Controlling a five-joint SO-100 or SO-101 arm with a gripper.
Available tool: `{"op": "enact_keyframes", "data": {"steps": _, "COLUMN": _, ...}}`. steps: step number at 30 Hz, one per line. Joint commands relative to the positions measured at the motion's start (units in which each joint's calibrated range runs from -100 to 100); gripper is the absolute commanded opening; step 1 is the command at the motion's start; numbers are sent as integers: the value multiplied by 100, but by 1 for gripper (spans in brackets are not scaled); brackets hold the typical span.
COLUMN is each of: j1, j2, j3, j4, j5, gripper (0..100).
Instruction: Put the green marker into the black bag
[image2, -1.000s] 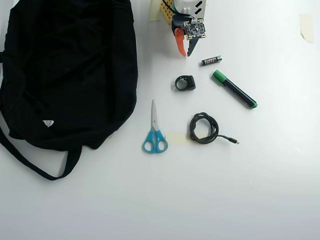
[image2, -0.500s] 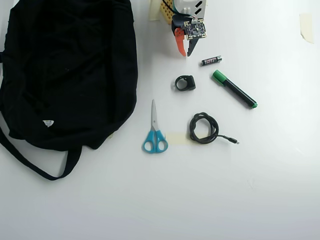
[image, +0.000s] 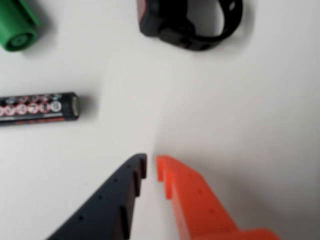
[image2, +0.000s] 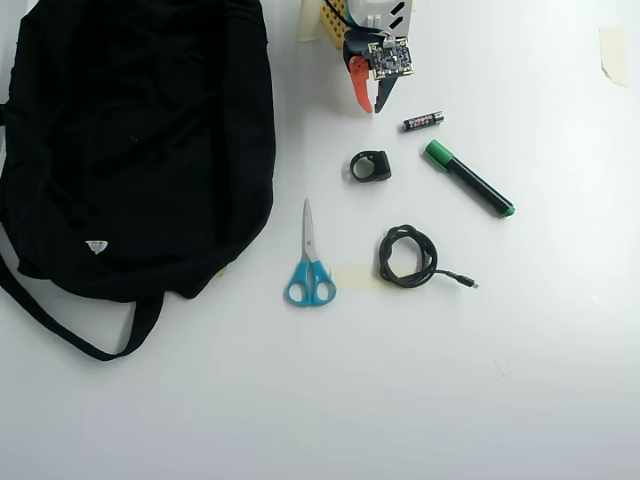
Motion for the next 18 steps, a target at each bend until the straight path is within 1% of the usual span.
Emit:
{"op": "enact_keyframes", "data": {"steps": 1, "j1": -40, "j2": -83, "j3": -70, "j4": -181, "j5": 7, "gripper": 2}}
{"op": "enact_keyframes", "data": {"steps": 10, "j1": -63, "j2": 100, "j3": -1112, "j4": -405, "j5": 2, "gripper": 2}}
{"op": "enact_keyframes", "data": {"steps": 15, "j1": -429, "j2": 1253, "j3": -1974, "j4": -870, "j5": 2, "gripper": 2}}
{"op": "enact_keyframes", "data": {"steps": 18, "j1": -654, "j2": 2025, "j3": -2783, "j4": -922, "j5": 2, "gripper": 2}}
